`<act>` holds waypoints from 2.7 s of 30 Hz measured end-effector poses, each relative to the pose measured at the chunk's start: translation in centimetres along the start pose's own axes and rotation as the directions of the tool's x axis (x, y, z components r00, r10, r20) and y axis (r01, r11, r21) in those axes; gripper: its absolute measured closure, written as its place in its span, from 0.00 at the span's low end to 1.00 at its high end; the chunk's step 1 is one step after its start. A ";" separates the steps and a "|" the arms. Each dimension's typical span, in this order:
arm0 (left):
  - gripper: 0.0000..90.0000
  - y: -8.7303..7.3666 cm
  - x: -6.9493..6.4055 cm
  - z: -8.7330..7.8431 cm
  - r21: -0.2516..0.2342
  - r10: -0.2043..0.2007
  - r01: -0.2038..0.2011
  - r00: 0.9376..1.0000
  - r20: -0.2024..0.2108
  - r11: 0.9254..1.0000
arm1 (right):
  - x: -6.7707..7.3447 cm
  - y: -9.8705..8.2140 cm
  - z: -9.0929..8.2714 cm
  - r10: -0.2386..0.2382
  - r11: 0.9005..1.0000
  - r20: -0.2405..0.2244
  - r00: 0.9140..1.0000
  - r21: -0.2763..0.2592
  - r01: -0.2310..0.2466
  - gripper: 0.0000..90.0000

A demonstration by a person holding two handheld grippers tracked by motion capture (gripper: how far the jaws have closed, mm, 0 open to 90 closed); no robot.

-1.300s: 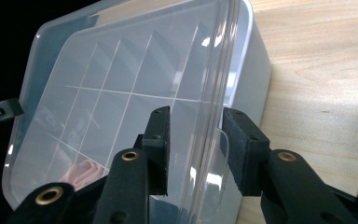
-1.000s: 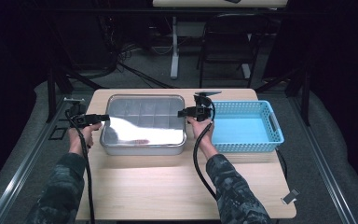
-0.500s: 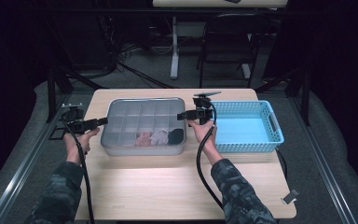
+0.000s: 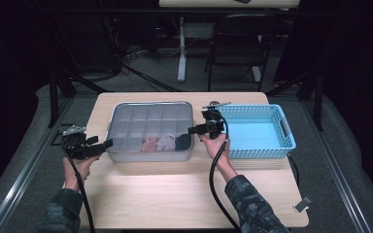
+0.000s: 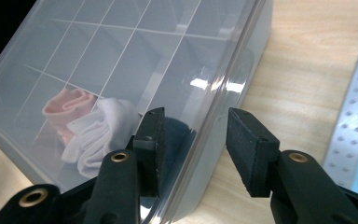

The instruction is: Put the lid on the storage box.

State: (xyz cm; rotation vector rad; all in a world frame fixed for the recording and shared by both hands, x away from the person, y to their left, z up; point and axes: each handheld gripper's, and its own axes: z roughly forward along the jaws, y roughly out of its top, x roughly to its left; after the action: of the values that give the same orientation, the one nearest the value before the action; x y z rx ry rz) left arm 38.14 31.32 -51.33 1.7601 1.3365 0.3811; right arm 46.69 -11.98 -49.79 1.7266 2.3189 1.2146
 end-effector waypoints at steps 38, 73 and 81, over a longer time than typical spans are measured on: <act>0.20 -1.4 0.7 -0.1 0.011 -0.046 0.046 0.998 0.039 0.999 | -0.1 -0.5 -1.0 -0.015 1.000 -0.021 1.000 -0.011 0.015 0.43; 0.00 -6.6 -7.3 -3.9 0.092 0.128 -0.126 0.992 -0.014 0.988 | -5.8 -13.1 -14.3 -0.291 0.954 0.158 0.944 0.127 0.273 0.00; 0.00 -7.7 -6.8 -3.4 0.071 0.108 -0.105 0.993 -0.047 0.992 | -7.9 -16.0 -15.4 -0.266 0.961 0.207 0.942 0.136 0.241 0.00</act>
State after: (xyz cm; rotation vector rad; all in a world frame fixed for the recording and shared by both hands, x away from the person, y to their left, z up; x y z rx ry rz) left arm 28.44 27.13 -53.69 1.8951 1.3077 0.4470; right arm 30.14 -28.70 -51.51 1.4438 2.4137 0.8209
